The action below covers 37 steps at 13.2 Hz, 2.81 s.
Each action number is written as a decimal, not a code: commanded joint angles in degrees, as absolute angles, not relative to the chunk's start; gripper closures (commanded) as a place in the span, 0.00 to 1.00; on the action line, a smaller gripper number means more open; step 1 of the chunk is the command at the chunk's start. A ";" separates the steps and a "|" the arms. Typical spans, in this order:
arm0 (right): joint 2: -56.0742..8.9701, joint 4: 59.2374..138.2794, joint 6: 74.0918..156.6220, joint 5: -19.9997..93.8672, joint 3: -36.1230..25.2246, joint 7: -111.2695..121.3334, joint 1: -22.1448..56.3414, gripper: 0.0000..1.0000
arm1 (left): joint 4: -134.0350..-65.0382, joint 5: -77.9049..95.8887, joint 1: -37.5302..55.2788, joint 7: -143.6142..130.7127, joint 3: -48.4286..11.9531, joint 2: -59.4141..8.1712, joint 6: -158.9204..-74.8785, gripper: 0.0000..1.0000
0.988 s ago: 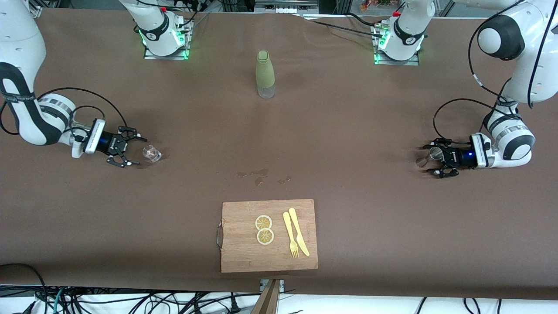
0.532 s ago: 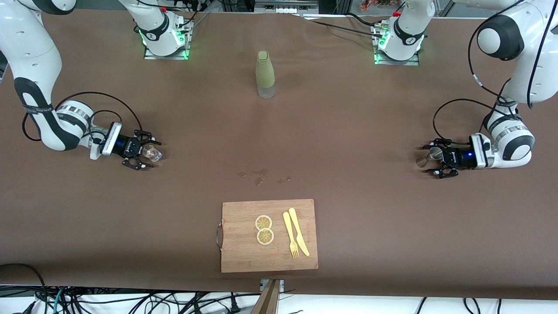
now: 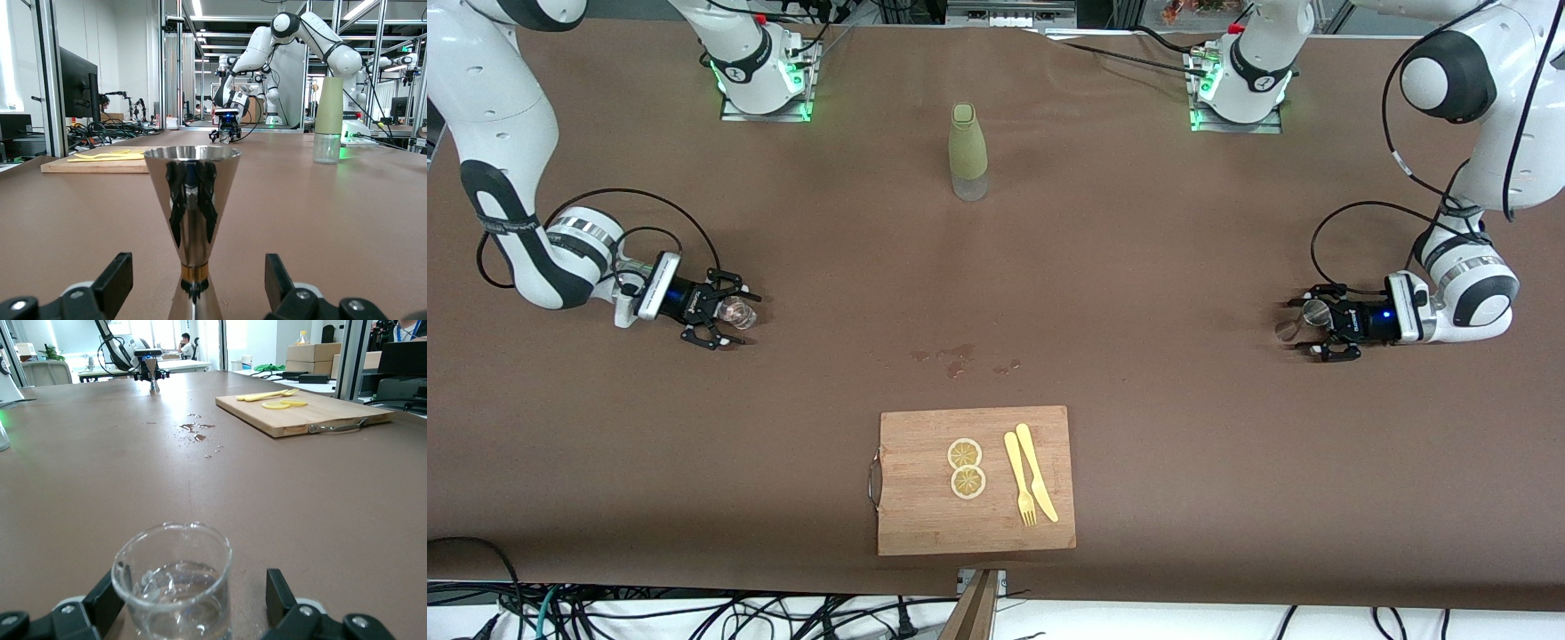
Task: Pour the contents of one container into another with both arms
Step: 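Lift the beaker with the right gripper while the left gripper lifts the jigger, then bring the beaker over the jigger and tilt it with the right gripper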
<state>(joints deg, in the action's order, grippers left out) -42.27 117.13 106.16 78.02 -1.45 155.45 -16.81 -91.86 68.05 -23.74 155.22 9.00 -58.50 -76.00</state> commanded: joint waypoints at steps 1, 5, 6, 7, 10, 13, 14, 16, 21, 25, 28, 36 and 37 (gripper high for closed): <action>-42.80 117.33 105.03 80.24 -1.41 158.38 -16.35 0.07 | -91.76 68.38 -23.64 159.61 9.32 -58.54 -75.50 0.30; -42.89 117.25 104.15 80.24 -1.41 158.20 -16.52 0.70 | -91.76 66.63 -23.82 159.26 9.49 -58.54 -75.41 0.90; -42.98 117.07 103.19 80.24 -1.41 158.20 -16.52 0.80 | -91.76 66.36 -23.91 159.61 9.58 -58.62 -75.41 0.97; -43.24 116.90 102.57 80.24 -1.41 158.03 -16.61 0.89 | -91.67 66.36 -23.91 159.78 9.58 -58.80 -75.41 1.00; -43.24 115.84 100.29 80.24 -1.41 157.33 -16.52 1.00 | -91.32 66.36 -23.91 159.96 9.58 -58.97 -75.93 1.00; -43.15 113.83 99.93 80.16 0.08 154.89 -16.17 1.00 | -91.23 66.53 -23.38 158.39 9.41 -58.71 -75.85 1.00; -42.89 113.30 99.84 80.07 1.39 151.82 -16.08 1.00 | -91.23 66.53 -23.20 156.38 9.23 -58.28 -75.85 1.00; -42.72 110.84 99.93 79.98 3.25 147.85 -13.46 1.00 | -90.79 66.97 -21.28 153.29 8.53 -57.57 -75.85 1.00; -42.89 100.03 100.37 78.66 3.34 135.73 -0.81 1.00 | -89.47 69.42 -15.57 144.68 3.26 -54.50 -78.47 1.00; -42.54 94.58 104.66 79.36 3.34 127.55 8.94 1.00 | -89.39 78.64 -3.19 140.45 3.08 -54.58 -84.97 1.00; -41.84 90.72 110.81 79.19 3.34 120.09 14.75 1.00 | -89.38 82.61 3.85 135.46 -0.68 -54.84 -92.96 1.00; -37.71 88.33 119.71 65.42 3.34 101.88 21.97 1.00 | -87.98 87.88 11.07 132.01 -6.94 -55.90 -104.06 1.00; -37.36 88.33 119.71 63.56 3.25 100.21 22.32 1.00 | -87.20 88.50 11.42 132.10 -6.94 -56.25 -104.41 1.00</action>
<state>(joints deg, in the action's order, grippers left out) -39.59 87.51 119.37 67.00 3.71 103.88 21.77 -88.66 85.96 10.27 131.27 -6.88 -55.44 -102.91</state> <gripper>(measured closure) 0.846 0.771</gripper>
